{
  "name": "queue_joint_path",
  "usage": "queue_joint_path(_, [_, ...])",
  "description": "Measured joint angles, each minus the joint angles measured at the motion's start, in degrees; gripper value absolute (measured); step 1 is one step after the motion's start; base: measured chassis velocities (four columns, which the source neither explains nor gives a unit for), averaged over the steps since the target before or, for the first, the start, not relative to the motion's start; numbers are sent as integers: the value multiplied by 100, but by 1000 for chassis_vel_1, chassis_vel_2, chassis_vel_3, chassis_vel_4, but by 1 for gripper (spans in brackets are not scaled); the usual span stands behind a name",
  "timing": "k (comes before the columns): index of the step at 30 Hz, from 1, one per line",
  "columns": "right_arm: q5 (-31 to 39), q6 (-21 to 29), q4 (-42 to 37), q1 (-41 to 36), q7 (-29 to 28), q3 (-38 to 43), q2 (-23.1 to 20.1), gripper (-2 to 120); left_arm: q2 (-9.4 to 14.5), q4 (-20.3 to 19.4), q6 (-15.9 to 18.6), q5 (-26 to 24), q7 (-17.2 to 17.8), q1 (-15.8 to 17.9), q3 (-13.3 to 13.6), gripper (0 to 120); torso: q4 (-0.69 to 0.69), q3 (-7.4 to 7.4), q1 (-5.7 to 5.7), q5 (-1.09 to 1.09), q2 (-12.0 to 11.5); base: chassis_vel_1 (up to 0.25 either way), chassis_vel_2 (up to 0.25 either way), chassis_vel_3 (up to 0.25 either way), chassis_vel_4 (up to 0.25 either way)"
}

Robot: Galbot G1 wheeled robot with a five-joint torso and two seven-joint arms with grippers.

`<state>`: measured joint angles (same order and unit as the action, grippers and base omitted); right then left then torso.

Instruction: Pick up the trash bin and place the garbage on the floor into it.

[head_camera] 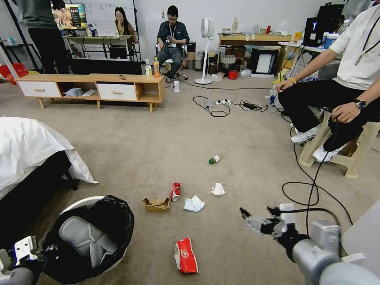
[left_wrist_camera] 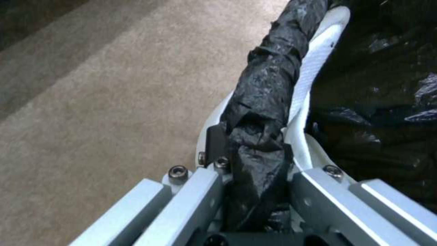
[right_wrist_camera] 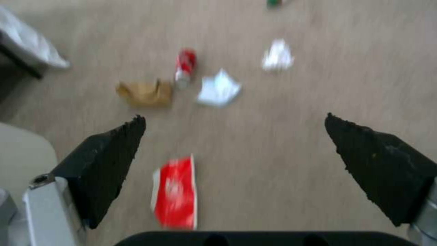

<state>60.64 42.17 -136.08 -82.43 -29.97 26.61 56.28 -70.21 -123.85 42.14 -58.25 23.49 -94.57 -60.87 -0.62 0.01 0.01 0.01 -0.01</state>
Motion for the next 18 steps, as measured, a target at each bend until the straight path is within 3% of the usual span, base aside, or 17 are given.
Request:
queue_joint_path(2, [586,62,337,308,-477,-370,-84,100,-84,-11,0,55,-16,-66,-65,2,0,0,0,-2,0,0,0,0,0])
queue_joint_path(4, [676,62,513,434,-598,-539,-110,100,-119,-20,0,74,-25,-94,-96,2,0,0,0,-1,0,0,0,0,0])
queue_joint_path(18, [406,27,1978,1126,-756,-1608,198,100,-241,-39,-1,146,-54,-215,-234,2,0,0,0,-1,0,0,0,0,0])
